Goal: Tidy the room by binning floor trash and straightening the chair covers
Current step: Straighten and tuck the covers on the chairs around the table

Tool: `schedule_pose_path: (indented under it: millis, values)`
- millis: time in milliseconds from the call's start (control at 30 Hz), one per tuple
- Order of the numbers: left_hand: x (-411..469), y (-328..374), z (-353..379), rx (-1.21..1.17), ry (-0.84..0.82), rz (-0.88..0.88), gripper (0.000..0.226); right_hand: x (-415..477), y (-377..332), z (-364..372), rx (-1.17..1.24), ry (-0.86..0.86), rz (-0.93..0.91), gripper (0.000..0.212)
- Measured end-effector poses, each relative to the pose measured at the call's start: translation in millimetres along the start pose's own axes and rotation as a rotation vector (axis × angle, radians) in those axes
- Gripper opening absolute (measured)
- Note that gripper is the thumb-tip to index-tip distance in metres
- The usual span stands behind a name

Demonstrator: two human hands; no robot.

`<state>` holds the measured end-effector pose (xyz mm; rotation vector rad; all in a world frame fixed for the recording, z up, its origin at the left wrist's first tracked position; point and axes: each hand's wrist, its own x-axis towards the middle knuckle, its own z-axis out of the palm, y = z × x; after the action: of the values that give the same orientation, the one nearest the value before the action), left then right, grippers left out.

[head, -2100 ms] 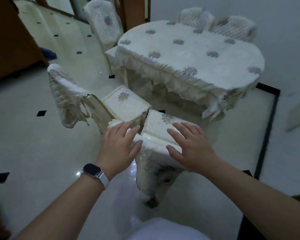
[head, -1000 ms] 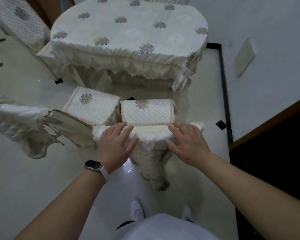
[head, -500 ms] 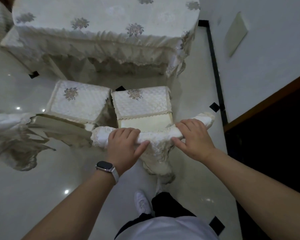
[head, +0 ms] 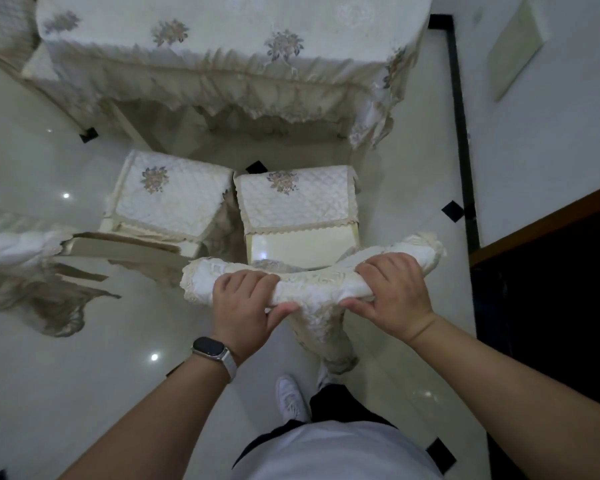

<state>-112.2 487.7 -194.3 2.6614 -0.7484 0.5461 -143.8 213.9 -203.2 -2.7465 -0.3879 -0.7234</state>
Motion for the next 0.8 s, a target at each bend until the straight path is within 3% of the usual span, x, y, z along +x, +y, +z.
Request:
schedule_pose_path:
  millis: [433,800]
  values:
    - [90.7,-20.6,-9.0,0.031,0.045,-0.073,0.065,98.6,32.7,4.9,-0.022,0.185,-0.018,0.069]
    - [150.0,-39.6,-9.4,-0.074,0.126,-0.207,0.069,160.5,52.3,13.8,0.001,0.238,0.017,0.071]
